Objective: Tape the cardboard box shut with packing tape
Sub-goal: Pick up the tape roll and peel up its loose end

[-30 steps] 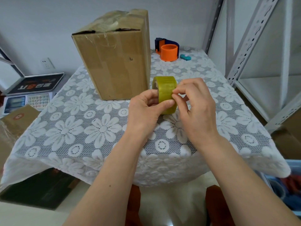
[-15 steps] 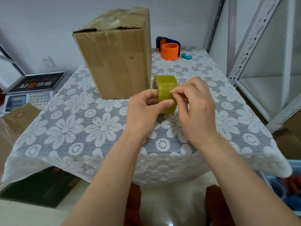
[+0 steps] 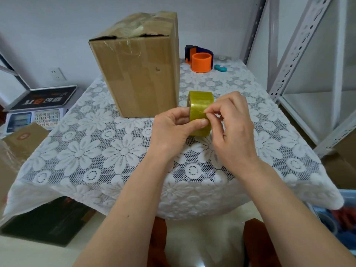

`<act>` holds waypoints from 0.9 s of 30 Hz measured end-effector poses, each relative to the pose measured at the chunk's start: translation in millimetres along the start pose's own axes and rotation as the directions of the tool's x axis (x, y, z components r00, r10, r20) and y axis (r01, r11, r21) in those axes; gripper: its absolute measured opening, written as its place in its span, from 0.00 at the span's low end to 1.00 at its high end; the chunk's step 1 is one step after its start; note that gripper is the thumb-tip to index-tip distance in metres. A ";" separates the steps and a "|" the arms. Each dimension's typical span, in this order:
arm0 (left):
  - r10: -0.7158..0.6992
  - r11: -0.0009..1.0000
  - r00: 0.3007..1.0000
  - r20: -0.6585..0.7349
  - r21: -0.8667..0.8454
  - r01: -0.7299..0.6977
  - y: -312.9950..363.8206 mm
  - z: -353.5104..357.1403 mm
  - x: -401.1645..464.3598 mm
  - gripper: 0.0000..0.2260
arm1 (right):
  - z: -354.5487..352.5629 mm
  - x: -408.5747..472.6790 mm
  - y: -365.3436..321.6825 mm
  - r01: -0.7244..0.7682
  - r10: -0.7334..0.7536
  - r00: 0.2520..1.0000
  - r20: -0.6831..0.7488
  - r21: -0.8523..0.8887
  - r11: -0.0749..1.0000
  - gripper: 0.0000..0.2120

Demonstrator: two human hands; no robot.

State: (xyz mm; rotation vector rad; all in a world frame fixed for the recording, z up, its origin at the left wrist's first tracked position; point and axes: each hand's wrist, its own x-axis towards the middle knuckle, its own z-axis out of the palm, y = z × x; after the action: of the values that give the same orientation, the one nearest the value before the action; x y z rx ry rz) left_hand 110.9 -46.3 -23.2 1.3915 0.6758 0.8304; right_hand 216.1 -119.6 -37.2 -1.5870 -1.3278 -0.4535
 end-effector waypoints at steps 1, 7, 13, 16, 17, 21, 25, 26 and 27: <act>0.012 1.000 1.000 -0.007 0.010 -0.012 -0.1 0.1 0.0 0.10 | 0.2 0.1 0.0 0.006 -0.006 1.000 -0.013 -0.009 1.000 0.02; 0.122 0.986 0.992 -0.046 0.121 -0.116 -2.7 3.0 -0.7 0.08 | -3.5 3.4 1.1 0.004 -0.002 1.000 -0.031 0.054 0.999 0.06; 0.148 0.978 0.988 -0.045 0.152 -0.139 -3.0 5.7 0.1 0.09 | -2.9 6.0 1.3 -0.014 0.014 1.000 -0.001 -0.018 1.000 0.10; 0.156 0.976 0.987 -0.036 0.161 -0.149 -3.1 7.7 -0.4 0.09 | -2.7 5.5 2.6 0.068 -0.072 0.997 -0.031 -0.108 0.992 0.06; 0.156 0.976 0.987 -0.034 0.159 -0.149 -3.2 7.9 -0.4 0.09 | -2.7 5.2 2.4 0.094 -0.101 0.994 -0.040 -0.135 0.986 0.05; 0.140 0.981 0.990 -0.022 0.137 -0.136 -2.9 5.6 0.5 0.09 | -1.6 4.7 1.4 0.134 -0.142 0.990 -0.026 -0.194 0.972 0.06; 0.111 0.988 0.994 0.004 0.110 -0.111 -2.0 2.2 0.4 0.09 | -1.6 4.2 -0.1 0.124 -0.122 0.992 0.023 -0.188 0.974 0.07; 0.101 0.990 0.995 0.012 0.099 -0.101 -1.9 1.7 0.2 0.09 | -2.3 4.3 -0.6 0.121 -0.116 0.993 0.035 -0.183 0.976 0.07; 0.090 0.992 0.996 0.019 0.088 -0.092 -1.9 1.2 -0.1 0.09 | -3.1 4.4 -1.1 0.118 -0.111 0.993 0.048 -0.177 0.977 0.07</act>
State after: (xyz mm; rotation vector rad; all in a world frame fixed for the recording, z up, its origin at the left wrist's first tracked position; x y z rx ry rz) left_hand 112.1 -47.1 -25.1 1.5169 0.6479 0.8693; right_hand 217.4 -119.9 -31.9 -1.6780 -1.4455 -0.6319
